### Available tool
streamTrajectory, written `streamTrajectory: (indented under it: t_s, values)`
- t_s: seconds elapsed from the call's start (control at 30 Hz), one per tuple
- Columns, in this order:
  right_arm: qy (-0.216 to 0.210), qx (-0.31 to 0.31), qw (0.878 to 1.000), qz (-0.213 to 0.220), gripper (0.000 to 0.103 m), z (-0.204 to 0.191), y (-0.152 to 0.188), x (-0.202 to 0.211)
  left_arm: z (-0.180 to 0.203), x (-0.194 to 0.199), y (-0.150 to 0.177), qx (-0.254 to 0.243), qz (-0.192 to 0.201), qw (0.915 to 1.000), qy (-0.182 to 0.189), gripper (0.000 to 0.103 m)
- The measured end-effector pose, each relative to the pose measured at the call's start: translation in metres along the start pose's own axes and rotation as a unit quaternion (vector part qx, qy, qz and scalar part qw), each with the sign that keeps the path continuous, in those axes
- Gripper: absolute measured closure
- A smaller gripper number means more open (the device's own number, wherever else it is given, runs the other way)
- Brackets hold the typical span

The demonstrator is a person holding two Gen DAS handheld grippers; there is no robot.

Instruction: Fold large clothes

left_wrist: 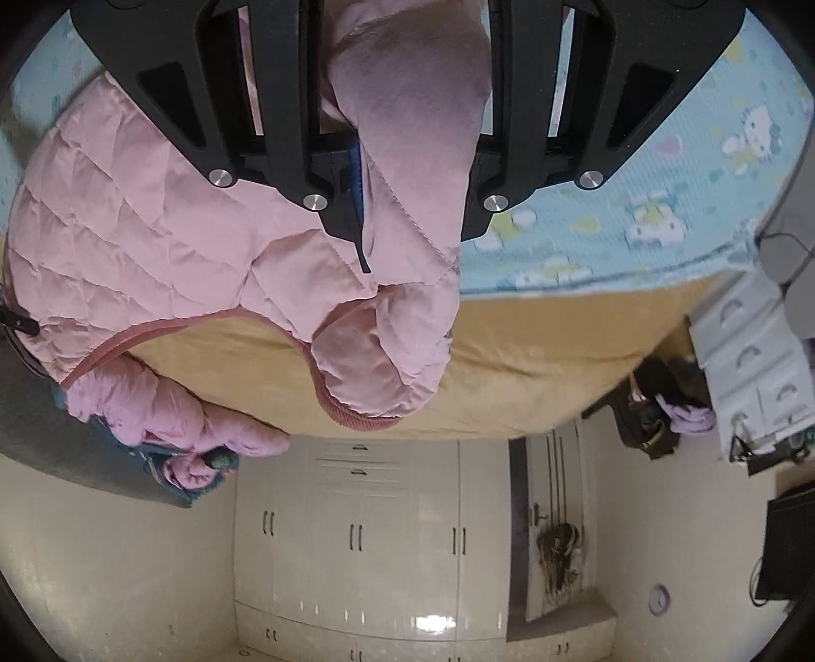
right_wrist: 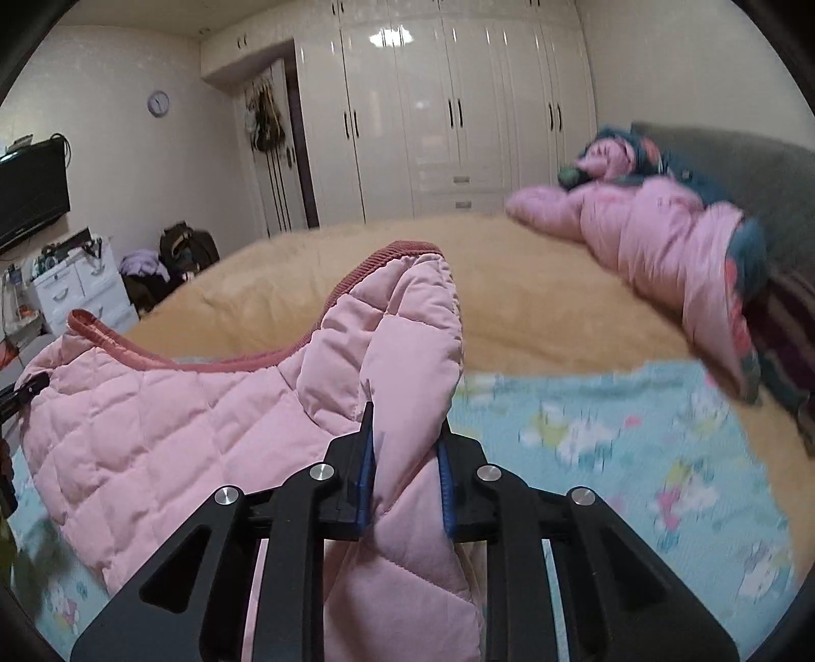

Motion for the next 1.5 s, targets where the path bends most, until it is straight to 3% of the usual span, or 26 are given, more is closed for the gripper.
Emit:
streamTrajectory:
  t_s: [0.2,0.43,0.73,1.0,1.27,1.5]
  values:
    - [0.018,-0.001,1.000,0.004,0.084,0.010,-0.032,-0.041,-0.006,-0.039,-0.017,0.012,-0.005,0.9997,-0.020,0.087]
    - [0.046,-0.001,0.999,-0.025,0.084,0.017,-0.018,-0.088,-0.009,-0.082,-0.006,0.004,-0.036,0.9984,-0.043,0.087]
    - [0.060,-0.035,0.995,-0.069,0.084,0.038,0.021,-0.122,-0.019,-0.120,0.032,0.005,-0.091,0.9939,-0.061,0.085]
    - [0.058,-0.104,0.983,-0.139,0.080,0.058,0.083,-0.151,-0.027,-0.146,0.071,0.012,-0.140,0.9875,-0.072,0.079]
    - [0.041,-0.139,0.972,-0.186,0.073,0.058,0.116,-0.170,-0.027,-0.153,0.090,0.029,-0.146,0.9866,-0.068,0.077]
    - [0.033,-0.156,0.970,-0.183,0.071,0.060,0.122,-0.175,-0.030,-0.155,0.094,0.049,-0.150,0.9855,-0.063,0.074]
Point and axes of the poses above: each gripper's, at about its wrist camera, not at the fingertips, and x roughly against the way its jaws point, z to its right, y to its underside, the point moved 7 cm from there along -x, roughly the way its jaws point, and after that the axes turned 8 degrees about z, right-handed, at the moved point
